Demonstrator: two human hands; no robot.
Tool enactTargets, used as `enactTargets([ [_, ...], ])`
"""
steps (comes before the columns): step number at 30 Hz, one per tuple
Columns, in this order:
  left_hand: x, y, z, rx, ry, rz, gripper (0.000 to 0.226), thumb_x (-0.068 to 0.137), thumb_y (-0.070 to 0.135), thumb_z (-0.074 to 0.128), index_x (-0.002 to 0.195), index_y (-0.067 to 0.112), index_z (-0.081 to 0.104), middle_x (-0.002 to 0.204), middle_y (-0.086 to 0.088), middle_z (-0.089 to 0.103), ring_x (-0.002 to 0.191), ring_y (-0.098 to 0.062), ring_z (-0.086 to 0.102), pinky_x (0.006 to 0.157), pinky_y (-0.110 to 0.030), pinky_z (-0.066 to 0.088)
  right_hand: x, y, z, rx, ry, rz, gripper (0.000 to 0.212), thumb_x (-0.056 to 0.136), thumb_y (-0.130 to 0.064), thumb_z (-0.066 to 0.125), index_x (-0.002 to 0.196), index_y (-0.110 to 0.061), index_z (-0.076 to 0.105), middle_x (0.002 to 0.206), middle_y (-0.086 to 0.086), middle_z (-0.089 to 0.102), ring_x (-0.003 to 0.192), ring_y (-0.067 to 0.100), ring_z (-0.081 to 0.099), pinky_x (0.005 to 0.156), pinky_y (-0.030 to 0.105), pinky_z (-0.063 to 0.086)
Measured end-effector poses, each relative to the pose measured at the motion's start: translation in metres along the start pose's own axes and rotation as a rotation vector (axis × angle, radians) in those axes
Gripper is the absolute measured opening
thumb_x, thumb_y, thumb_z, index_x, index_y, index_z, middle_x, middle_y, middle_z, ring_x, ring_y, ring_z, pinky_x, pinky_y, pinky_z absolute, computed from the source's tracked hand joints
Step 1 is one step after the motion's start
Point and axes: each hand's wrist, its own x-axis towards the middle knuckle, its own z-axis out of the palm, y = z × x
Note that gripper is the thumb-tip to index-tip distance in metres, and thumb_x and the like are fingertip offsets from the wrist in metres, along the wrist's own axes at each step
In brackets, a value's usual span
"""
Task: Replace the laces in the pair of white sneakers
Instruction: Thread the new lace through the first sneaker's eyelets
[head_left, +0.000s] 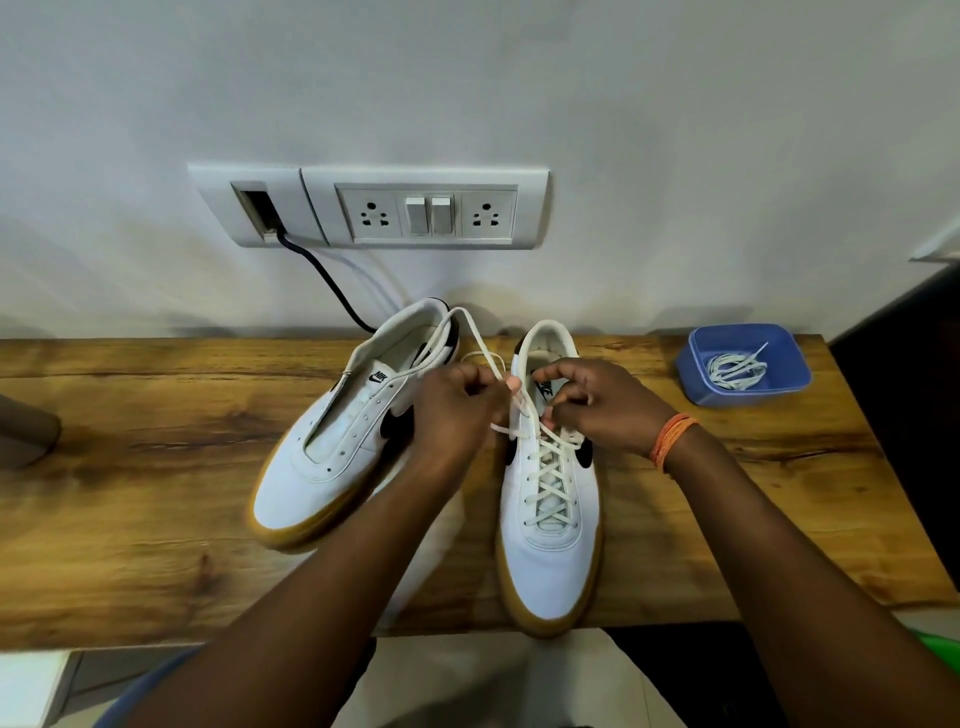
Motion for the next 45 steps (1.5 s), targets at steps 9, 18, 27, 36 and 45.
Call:
enactTargets([
  [9, 0.010, 0.018, -0.018, 0.021, 0.069, -0.024, 0.033, 0.091, 0.026, 0.069, 0.084, -0.006, 0.063, 0.065, -0.009, 0.060, 0.045, -0.009, 0.055, 0.051, -0.025, 0.047, -0.001, 0.001, -0.002, -0.045, -0.013, -0.012, 0.037, 0.086, -0.015, 0.063, 0.121, -0.028, 0.062, 0.086, -0.013, 0.075, 0.095, 0.007, 0.066, 0.098, 0.047, 0.047],
  [18, 0.005, -0.005, -0.011, 0.632, -0.550, 0.002, 0.023, 0.085, 0.029, 0.074, 0.071, 0.015, 0.063, 0.066, 0.003, 0.061, 0.061, -0.010, 0.055, 0.068, -0.033, 0.050, -0.008, -0.002, -0.015, 0.004, -0.035, -0.026, 0.036, 0.088, -0.002, 0.055, 0.121, -0.015, 0.062, 0.086, -0.002, 0.076, 0.088, 0.005, 0.067, 0.090, 0.032, 0.052],
  [27, 0.000, 0.054, -0.042, 0.396, -0.699, 0.016, 0.012, 0.090, 0.014, 0.069, 0.096, 0.004, 0.070, 0.077, -0.010, 0.075, 0.058, -0.016, 0.055, 0.048, -0.020, 0.039, -0.014, -0.005, -0.025, -0.144, 0.184, -0.140, 0.030, 0.082, 0.000, 0.063, 0.108, -0.015, 0.070, 0.084, -0.007, 0.066, 0.074, -0.004, 0.059, 0.065, 0.008, 0.041],
  [36, -0.008, 0.093, -0.045, -0.187, -0.364, 0.208, 0.028, 0.092, 0.025, 0.058, 0.115, 0.010, 0.067, 0.094, -0.011, 0.074, 0.043, -0.015, 0.034, 0.043, -0.017, 0.032, -0.023, -0.052, -0.007, 0.293, 0.084, -0.334, 0.015, 0.091, -0.014, 0.067, 0.086, 0.000, 0.065, 0.054, 0.007, 0.055, 0.049, 0.010, 0.049, 0.053, 0.023, 0.041],
  [45, 0.011, 0.003, -0.021, 0.999, -0.407, 0.467, 0.054, 0.095, 0.016, 0.048, 0.147, 0.019, 0.036, 0.153, -0.002, 0.038, 0.132, -0.024, 0.046, 0.100, -0.036, 0.044, -0.025, -0.026, -0.071, 0.770, 0.604, -0.114, 0.020, 0.098, -0.014, 0.053, 0.083, -0.013, 0.067, 0.051, -0.003, 0.047, 0.046, 0.012, 0.035, 0.046, 0.024, 0.027],
])
